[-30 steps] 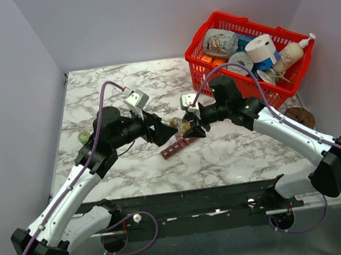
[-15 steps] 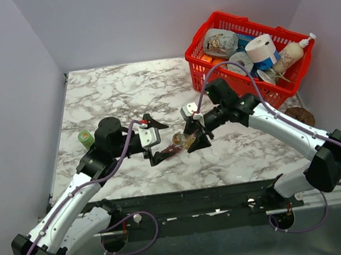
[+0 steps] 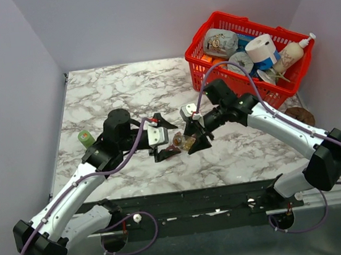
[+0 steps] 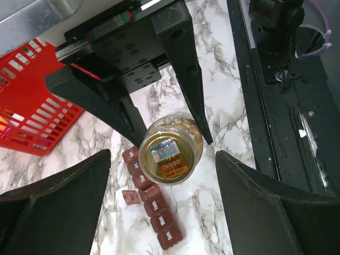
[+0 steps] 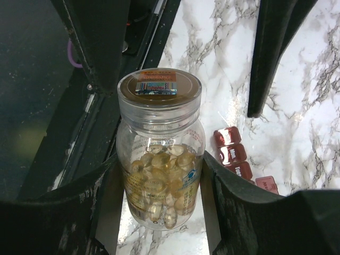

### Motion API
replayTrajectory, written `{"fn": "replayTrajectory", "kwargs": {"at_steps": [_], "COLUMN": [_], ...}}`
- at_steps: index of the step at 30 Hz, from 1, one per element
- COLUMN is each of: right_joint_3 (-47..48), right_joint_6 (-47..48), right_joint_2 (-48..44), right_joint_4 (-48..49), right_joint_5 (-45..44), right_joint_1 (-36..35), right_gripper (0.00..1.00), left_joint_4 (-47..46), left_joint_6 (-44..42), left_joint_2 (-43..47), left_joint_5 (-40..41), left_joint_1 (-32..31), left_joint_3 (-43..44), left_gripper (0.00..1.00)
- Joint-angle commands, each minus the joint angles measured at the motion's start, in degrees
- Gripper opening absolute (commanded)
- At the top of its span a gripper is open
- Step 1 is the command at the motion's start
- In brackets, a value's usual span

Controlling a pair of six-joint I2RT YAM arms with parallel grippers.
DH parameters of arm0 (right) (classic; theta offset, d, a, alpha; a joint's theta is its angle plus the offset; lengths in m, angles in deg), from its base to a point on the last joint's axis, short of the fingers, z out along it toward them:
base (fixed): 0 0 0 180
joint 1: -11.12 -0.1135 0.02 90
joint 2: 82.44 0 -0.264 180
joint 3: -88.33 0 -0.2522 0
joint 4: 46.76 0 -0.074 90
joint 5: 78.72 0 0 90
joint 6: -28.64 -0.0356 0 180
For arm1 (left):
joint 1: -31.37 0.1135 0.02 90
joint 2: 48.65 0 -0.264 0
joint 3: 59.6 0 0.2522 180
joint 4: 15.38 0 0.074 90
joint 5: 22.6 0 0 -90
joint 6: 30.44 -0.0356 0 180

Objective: Sort the pills into containers

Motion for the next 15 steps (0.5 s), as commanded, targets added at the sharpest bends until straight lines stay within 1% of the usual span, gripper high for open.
{"fn": "replayTrajectory", "kwargs": {"at_steps": [1,5,6,8,9,11,12,13,15], "right_joint_3": [1.46,1.37,1.46,1.2,1.19,1.19,1.28,1.2,1.11], "right_joint_6": [0.89,0.89,0.8,0.63,0.54,0.19,0.1,-0.25,-1.3], "right_joint_2": [0.4,0.31,0.23,0.14,0.14,-0.04,-0.04,-0.13,-0.48], "right_joint_4": [-0.29,-0.29,-0.11,-0.02,0.06,0.24,0.5,0.68,1.55], "right_joint_5": [2.59,2.33,2.24,2.06,1.98,1.63,1.54,1.45,0.83], "right_joint_1": [-0.56,-0.56,-0.56,-0.56,-0.56,-0.65,-0.56,-0.56,-0.56], "right_gripper": [0.15,0.15,0.15,0.15,0.15,0.15,0.15,0.15,0.15], "left_joint_4": [2.91,4.93,5.11,5.54,6.42,6.95,7.21,7.3,7.04], "left_joint_6": [-3.95,-5.09,-5.01,-5.09,-5.35,-5.53,-5.45,-5.18,-4.04], "left_joint_2": [-2.12,-3.79,-3.88,-3.62,-3.53,-2.74,-2.39,-2.04,-1.16], "left_joint_5": [-1.26,0.59,0.68,0.94,1.55,2.17,2.95,3.4,6.11], "left_joint_1": [-1.74,-2.62,-2.71,-2.89,-2.97,-2.97,-2.97,-3.06,-2.97], "left_joint_3": [3.85,5.61,5.61,5.52,5.52,5.26,5.09,4.74,4.47], "left_gripper": [0.76,0.65,0.56,0.48,0.42,0.37,0.28,0.21,0.0]}}
